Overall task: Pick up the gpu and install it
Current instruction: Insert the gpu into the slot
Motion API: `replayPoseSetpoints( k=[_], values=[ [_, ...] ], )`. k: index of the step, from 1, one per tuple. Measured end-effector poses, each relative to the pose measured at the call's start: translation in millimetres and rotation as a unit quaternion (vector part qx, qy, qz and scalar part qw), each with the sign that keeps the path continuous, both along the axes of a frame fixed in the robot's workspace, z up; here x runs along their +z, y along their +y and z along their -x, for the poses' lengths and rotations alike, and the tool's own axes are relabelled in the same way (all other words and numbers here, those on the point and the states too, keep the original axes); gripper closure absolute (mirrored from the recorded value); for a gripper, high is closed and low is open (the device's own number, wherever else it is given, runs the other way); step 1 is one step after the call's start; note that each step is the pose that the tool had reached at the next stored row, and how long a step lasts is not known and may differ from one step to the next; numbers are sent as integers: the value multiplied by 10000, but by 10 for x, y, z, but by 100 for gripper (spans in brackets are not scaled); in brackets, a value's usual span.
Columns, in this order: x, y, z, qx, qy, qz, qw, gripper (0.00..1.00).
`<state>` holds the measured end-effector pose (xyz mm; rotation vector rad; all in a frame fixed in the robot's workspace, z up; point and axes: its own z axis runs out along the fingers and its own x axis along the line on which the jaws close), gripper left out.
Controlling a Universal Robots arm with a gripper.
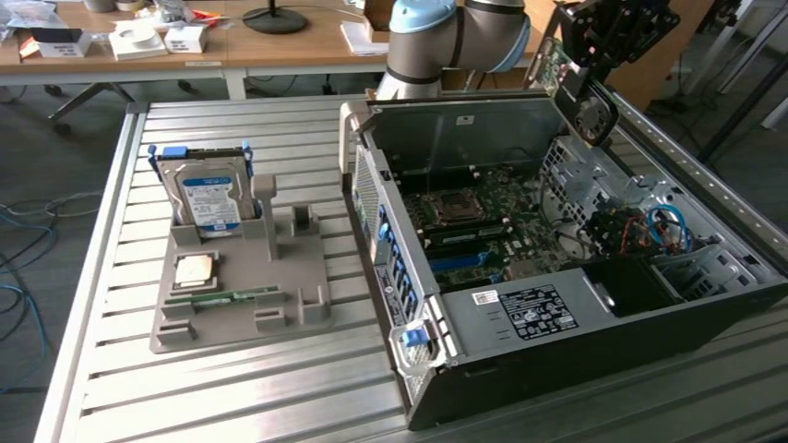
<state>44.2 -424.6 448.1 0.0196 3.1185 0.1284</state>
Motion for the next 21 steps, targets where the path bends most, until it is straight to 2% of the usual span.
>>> replayPoseSetpoints(
  k=[6,11,16,21],
  values=[
    [0,0,0,259,0,-1,9997,74],
    [0,0,0,638,0,0,9980,74],
    [0,0,0,1069,0,0,9943,74],
    [-1,0,0,1506,0,0,9886,74]
  ],
)
